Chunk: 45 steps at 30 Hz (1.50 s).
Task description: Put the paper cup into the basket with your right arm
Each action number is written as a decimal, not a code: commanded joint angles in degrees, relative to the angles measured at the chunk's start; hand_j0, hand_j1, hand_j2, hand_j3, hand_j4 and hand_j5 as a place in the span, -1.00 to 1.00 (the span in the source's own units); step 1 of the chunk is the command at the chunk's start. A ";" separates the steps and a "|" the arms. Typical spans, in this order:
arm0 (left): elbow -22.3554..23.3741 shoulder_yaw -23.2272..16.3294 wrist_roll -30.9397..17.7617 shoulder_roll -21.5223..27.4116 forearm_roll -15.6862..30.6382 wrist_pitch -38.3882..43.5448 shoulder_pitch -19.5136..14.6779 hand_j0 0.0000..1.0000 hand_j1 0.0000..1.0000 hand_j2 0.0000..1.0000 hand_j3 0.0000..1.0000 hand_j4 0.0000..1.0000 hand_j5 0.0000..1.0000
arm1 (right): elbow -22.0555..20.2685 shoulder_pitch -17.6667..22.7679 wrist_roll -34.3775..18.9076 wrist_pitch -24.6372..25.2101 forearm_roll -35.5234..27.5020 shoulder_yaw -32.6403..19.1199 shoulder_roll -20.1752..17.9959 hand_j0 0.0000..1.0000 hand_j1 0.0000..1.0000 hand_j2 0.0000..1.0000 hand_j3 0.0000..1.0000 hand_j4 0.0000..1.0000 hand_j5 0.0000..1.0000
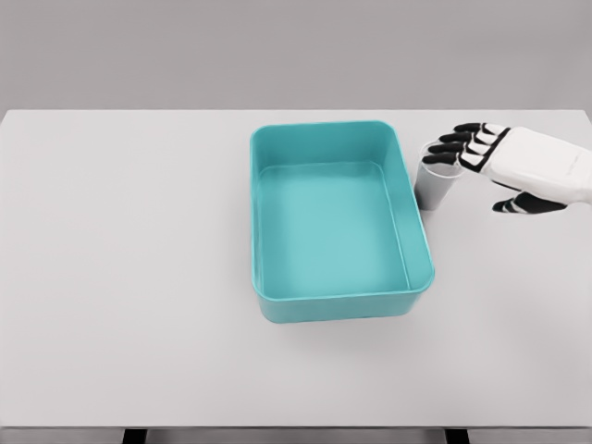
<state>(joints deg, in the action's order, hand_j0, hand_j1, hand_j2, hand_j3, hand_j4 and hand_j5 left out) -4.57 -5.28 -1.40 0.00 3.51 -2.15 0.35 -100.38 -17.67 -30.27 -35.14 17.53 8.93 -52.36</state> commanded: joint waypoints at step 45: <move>0.00 0.00 -0.01 0.00 0.01 0.04 0.00 1.00 1.00 1.00 1.00 1.00 1.00 | 44.84 -5.54 -4.73 15.63 -35.10 -5.77 27.22 1.00 1.00 1.00 1.00 1.00 1.00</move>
<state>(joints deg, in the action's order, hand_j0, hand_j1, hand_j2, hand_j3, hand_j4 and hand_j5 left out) -4.57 -5.28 -1.40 0.00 3.49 -2.16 0.35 -55.61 -23.20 -35.01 -19.75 -15.47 3.22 -25.41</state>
